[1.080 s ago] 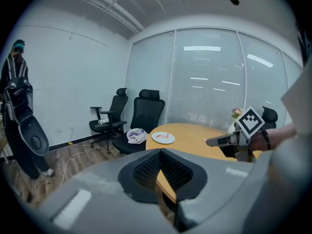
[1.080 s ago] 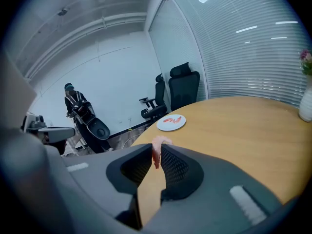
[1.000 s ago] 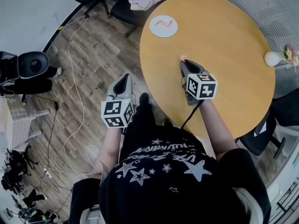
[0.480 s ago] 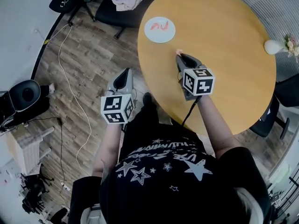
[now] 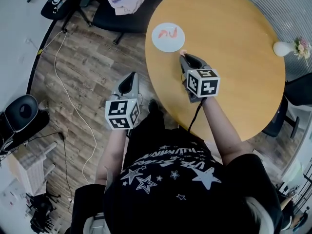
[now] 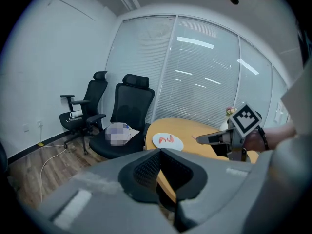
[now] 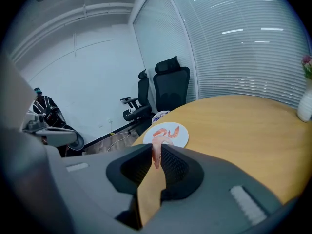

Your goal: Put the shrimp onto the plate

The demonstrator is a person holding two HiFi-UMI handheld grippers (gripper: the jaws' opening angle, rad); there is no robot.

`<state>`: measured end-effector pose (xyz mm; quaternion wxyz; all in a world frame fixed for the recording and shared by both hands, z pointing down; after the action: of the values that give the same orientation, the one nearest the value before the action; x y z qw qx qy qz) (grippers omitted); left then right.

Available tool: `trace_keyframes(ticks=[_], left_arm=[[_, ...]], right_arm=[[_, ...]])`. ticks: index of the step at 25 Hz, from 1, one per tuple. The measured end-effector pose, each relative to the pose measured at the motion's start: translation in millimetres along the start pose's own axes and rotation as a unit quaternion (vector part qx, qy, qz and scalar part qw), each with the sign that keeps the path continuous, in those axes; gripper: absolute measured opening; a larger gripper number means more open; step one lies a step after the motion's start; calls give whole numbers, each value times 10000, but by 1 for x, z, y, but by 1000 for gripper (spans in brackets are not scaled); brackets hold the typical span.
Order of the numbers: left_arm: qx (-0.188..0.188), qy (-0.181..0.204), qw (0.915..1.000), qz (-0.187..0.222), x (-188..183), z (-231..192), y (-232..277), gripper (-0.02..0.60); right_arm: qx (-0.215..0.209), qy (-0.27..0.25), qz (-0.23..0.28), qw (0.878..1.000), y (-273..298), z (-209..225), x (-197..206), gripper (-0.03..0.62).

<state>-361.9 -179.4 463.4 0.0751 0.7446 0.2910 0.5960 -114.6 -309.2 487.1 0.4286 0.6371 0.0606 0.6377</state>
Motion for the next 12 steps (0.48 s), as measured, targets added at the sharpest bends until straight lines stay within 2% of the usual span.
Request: trace_keyframes(ticks=[6, 12], left_arm=[[299, 79, 9994, -181, -6, -18, 22, 2], [695, 258, 9966, -360, -12, -23, 48, 2]], right_arm=[[103, 191, -80, 9997, 24, -3, -9, 60], [186, 143, -157, 9996, 45, -8, -13, 60]])
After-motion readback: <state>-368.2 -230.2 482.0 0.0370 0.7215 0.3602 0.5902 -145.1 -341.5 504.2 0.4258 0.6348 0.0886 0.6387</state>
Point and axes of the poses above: the fingertips, and each gripper's own axes: y forward along the fingers, z to its right, x out of its underside, the point moved 10 cm from there along -y, backward along the fingers, and after that the axes turned 7 degrees about x, right-handed, at the moved point
